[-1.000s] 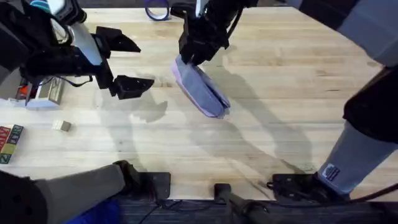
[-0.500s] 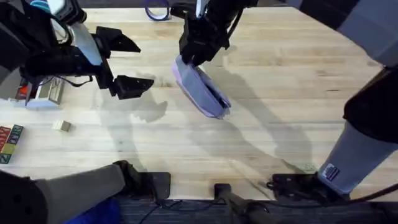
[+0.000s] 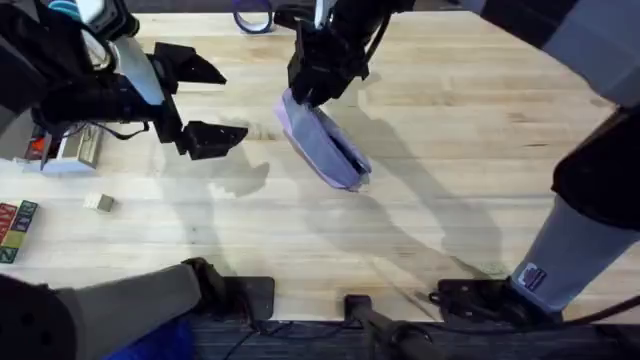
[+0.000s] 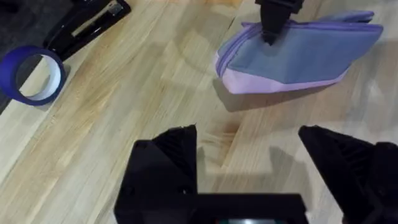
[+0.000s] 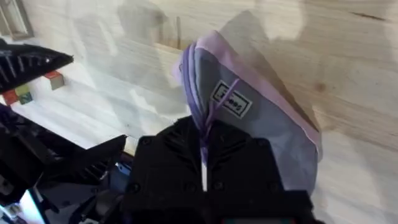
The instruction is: Unzip the bag, pick up the pens from the table one at a time and place them inside, then zip the bag closed.
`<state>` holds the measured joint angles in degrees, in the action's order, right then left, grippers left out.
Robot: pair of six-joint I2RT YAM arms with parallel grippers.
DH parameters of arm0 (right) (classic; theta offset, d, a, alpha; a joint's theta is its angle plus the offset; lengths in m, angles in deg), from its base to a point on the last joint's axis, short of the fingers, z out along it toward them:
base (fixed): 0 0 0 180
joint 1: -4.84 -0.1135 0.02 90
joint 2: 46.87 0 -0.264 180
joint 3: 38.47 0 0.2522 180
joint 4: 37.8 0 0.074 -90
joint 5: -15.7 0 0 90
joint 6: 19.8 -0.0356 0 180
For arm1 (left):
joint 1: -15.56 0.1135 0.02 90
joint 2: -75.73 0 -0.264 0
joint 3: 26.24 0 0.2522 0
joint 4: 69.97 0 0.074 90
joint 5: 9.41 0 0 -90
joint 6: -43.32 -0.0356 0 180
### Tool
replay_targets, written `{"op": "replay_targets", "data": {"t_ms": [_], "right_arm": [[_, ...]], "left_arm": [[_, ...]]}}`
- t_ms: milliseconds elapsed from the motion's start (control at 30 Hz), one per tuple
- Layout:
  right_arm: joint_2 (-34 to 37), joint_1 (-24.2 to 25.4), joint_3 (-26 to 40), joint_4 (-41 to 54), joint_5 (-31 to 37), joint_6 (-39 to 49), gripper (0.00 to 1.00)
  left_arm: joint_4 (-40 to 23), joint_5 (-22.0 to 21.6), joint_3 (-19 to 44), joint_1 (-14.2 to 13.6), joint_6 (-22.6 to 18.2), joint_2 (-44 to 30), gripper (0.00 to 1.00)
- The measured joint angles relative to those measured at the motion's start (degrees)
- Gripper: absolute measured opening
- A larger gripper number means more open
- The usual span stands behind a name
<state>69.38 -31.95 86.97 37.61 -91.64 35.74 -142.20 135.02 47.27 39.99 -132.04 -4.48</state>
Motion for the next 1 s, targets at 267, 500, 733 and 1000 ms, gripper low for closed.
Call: {"op": "replay_targets", "data": {"t_ms": [267, 500, 733, 1000], "right_arm": [[0.00, -1.70, 0.02, 0.76, -0.04, 2.88, 0.032], [0.00, -2.19, 0.56, 3.17, -0.92, 6.70, 0.032], [0.00, -2.19, 0.74, 5.97, -3.29, 13.52, 0.032], [0.00, -2.36, 0.74, 7.39, -3.50, 16.36, 0.032]], "left_arm": [[0.00, 0.00, 0.01, 0.00, 0.00, 0.00, 0.994], [0.00, 0.00, 0.00, 0.00, 0.00, 0.00, 0.993], [0.02, 0.00, 0.00, 0.00, 0.00, 0.00, 0.993], [0.00, 0.00, 0.00, 0.00, 0.00, 0.00, 0.993]]}}
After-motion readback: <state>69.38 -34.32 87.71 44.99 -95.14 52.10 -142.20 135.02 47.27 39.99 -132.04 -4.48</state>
